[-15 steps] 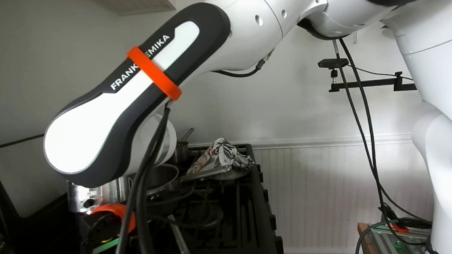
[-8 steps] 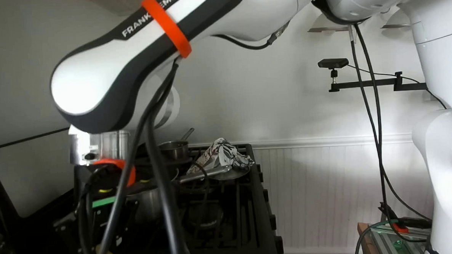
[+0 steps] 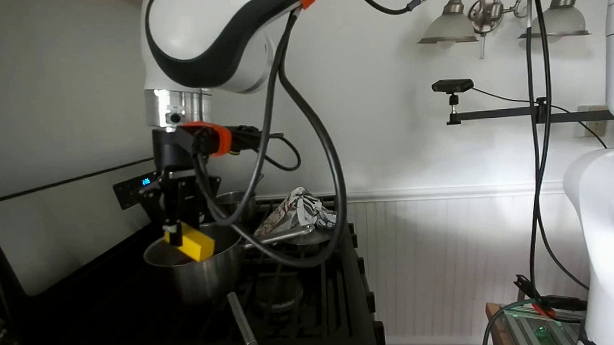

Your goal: Pour the water from the blue cup into the larger pot then put the yellow block in the same pot

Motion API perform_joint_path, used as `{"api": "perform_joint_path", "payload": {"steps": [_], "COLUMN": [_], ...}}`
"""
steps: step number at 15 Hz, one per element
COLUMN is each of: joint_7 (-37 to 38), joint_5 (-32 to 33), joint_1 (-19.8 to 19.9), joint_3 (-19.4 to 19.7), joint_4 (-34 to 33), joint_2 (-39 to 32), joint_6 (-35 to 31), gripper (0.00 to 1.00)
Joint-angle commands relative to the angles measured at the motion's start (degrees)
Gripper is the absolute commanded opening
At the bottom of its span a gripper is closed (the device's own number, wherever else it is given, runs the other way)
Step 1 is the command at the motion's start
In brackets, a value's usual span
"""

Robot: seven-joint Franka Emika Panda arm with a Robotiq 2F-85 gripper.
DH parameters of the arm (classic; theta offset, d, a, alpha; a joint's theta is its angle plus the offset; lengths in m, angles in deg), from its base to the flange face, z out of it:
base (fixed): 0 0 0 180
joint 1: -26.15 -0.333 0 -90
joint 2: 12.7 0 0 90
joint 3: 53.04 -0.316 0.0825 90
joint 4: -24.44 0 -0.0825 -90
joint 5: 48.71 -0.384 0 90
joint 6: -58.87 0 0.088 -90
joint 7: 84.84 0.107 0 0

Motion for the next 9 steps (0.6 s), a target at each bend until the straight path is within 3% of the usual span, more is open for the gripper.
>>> {"api": "perform_joint_path", "payload": {"steps": [1,3,4,9], "joint_7": [-0.21,-0.60,-0.37,-0.61], "joint_5": [6.06,8.32,5.96,7.14], "joint_1": [2.45,3.66,3.43,4.06], "joint_3": [1.51,2.14,1.46,1.90], "joint_4": [1.50,1.03,0.02,0.09], "joint_2": [2.84,2.09,1.63,1.49], "joint_6": [-0.58,-2.71,-0.64,-1.59], "gripper": [0.08,0.08,0.31,0.31]}}
